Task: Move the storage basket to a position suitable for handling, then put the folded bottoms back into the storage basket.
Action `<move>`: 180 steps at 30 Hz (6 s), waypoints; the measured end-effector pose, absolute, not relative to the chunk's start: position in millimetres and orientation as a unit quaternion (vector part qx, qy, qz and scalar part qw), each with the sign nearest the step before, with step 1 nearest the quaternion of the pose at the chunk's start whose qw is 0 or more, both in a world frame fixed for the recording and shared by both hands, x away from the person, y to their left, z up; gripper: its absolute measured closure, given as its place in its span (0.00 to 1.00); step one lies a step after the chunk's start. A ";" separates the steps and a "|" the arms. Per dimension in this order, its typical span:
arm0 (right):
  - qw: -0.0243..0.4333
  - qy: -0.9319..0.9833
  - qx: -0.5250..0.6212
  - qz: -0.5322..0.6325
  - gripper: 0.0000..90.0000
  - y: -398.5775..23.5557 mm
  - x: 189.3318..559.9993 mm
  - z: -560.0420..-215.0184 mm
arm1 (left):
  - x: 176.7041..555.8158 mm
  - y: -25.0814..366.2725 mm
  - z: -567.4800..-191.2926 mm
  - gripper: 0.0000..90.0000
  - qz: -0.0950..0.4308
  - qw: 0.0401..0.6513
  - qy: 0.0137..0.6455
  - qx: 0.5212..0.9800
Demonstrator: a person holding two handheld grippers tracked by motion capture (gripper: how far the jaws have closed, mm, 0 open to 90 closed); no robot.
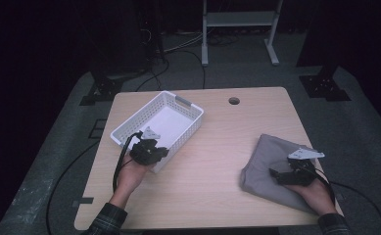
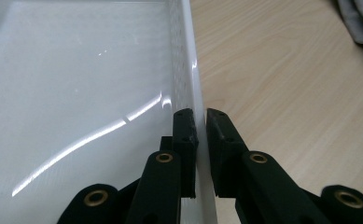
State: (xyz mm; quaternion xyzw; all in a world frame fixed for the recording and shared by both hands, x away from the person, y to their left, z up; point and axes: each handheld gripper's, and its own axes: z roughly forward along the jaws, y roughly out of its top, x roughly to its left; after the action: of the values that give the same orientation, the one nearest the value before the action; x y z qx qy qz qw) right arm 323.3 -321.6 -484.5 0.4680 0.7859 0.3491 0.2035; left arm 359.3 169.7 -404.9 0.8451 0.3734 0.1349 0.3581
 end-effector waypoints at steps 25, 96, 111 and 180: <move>0.204 0.786 0.468 0.349 0.11 -321.6 323.3 -484.5 | 330.5 153.3 -384.1 0.77 0.113 0.417 0.343 0.834; 0.204 0.786 0.469 0.349 0.11 -321.2 323.4 -484.6 | 389.9 279.6 -400.8 0.94 0.199 0.315 0.496 0.784; 0.204 0.786 0.469 0.349 0.11 -321.2 323.4 -484.6 | 355.0 301.2 -402.6 0.94 0.216 0.313 0.515 0.768; 0.205 0.788 0.466 0.346 0.11 -317.8 324.2 -484.6 | 331.3 200.1 -371.3 0.00 0.170 0.434 0.397 0.791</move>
State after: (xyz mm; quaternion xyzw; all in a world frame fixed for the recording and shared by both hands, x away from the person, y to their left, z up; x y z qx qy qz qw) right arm 324.2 -317.8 -484.6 0.4659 0.7881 0.3463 0.2046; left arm 331.3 200.1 -371.3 0.7908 0.3971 0.1699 0.4336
